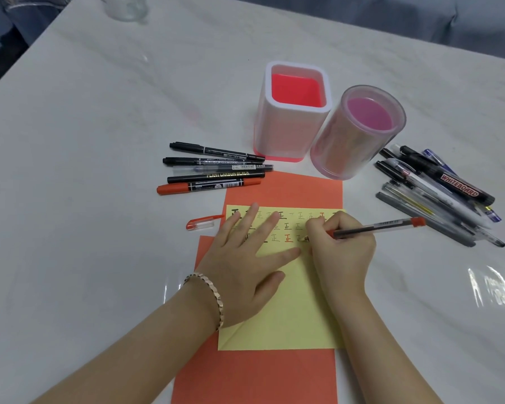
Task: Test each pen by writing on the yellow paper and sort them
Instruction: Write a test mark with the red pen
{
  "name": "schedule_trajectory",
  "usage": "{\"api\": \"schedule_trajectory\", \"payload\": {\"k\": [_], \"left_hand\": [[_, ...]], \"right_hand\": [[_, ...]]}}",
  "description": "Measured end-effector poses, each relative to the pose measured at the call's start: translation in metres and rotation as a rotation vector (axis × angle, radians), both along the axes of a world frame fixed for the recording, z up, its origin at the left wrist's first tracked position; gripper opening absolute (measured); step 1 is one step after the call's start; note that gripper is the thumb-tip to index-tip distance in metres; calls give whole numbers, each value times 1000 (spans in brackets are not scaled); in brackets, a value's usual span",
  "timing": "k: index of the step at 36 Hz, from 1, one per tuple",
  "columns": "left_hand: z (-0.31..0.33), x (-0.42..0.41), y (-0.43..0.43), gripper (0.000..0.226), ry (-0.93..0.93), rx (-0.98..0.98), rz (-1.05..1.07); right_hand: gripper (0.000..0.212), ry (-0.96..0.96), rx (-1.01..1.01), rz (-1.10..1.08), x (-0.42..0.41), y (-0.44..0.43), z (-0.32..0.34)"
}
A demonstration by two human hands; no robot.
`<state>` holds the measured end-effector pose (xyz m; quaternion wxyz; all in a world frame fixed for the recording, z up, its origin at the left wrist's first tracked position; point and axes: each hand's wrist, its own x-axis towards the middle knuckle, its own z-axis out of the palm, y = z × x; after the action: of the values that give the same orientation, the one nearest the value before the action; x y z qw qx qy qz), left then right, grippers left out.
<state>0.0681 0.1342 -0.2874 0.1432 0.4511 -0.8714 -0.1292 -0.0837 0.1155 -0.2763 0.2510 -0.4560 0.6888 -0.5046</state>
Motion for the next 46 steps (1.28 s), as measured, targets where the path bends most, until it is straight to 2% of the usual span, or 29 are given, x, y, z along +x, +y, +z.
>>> {"api": "schedule_trajectory", "payload": {"k": [11, 17, 21, 27, 31, 34, 36, 38, 41, 42, 46], "left_hand": [[-2, 1, 0, 38, 6, -5, -6], [-4, 1, -1, 36, -2, -5, -29], [-1, 2, -1, 36, 26, -9, -9], [13, 15, -6, 31, 190, -174, 177], [23, 39, -16, 36, 32, -168, 441], [20, 55, -20, 29, -32, -135, 440], [21, 60, -22, 9, -45, -129, 445], [24, 61, -21, 11, -46, -104, 461], [37, 54, -16, 6, 67, -15, 493], [42, 50, -13, 10, 138, 42, 513], [65, 33, 0, 9, 434, 181, 488]], "right_hand": [[28, 8, 19, -61, 0, 1, 2], [30, -165, -30, -128, -2, 4, 10], [35, -201, 10, -75, -7, 10, 16], [35, -213, 125, -26, -17, 26, 26], [39, -162, 148, -17, -22, 35, 30], [39, -160, 146, -3, -24, 38, 32], [37, -179, 133, 19, -25, 38, 35], [33, -214, 117, 58, -24, 40, 41], [25, -305, 91, 132, -19, 43, 53], [26, -358, 82, 152, -17, 45, 57], [45, -532, 108, 225, -14, 50, 71]]}}
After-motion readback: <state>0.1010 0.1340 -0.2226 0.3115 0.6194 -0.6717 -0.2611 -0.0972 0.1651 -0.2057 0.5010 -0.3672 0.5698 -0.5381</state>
